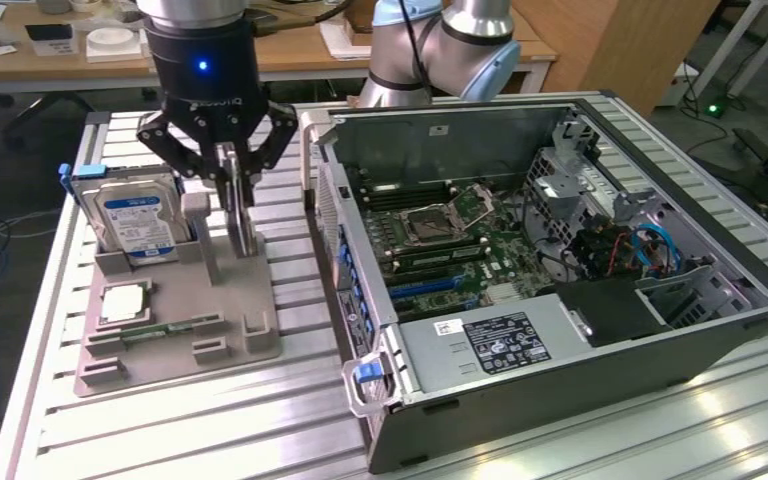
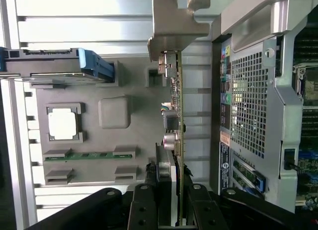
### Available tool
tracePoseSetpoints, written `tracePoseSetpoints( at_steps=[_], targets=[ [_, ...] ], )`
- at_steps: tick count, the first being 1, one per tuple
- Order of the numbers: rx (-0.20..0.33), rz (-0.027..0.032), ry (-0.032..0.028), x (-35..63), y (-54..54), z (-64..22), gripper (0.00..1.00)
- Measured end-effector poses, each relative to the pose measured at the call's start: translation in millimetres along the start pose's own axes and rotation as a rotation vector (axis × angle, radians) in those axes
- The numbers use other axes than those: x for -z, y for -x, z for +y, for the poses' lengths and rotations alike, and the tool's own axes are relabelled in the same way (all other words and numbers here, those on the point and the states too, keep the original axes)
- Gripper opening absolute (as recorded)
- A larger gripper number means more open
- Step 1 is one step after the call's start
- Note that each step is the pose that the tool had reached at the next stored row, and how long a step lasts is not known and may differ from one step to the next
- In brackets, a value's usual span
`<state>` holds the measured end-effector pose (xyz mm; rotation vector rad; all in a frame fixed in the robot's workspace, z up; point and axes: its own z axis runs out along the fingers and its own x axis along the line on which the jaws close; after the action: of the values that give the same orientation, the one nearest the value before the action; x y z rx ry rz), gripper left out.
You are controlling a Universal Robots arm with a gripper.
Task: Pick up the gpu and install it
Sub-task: 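Pick up the gpu and move the gpu toward the slot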
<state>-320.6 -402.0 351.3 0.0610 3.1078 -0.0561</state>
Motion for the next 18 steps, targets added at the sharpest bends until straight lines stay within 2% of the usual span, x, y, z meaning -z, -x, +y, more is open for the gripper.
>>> tracePoseSetpoints(
  at_steps=[18],
  targets=[
    [0.000,0.0000,0.0003,33.7,1.1,-1.2,0.28]
  ],
)
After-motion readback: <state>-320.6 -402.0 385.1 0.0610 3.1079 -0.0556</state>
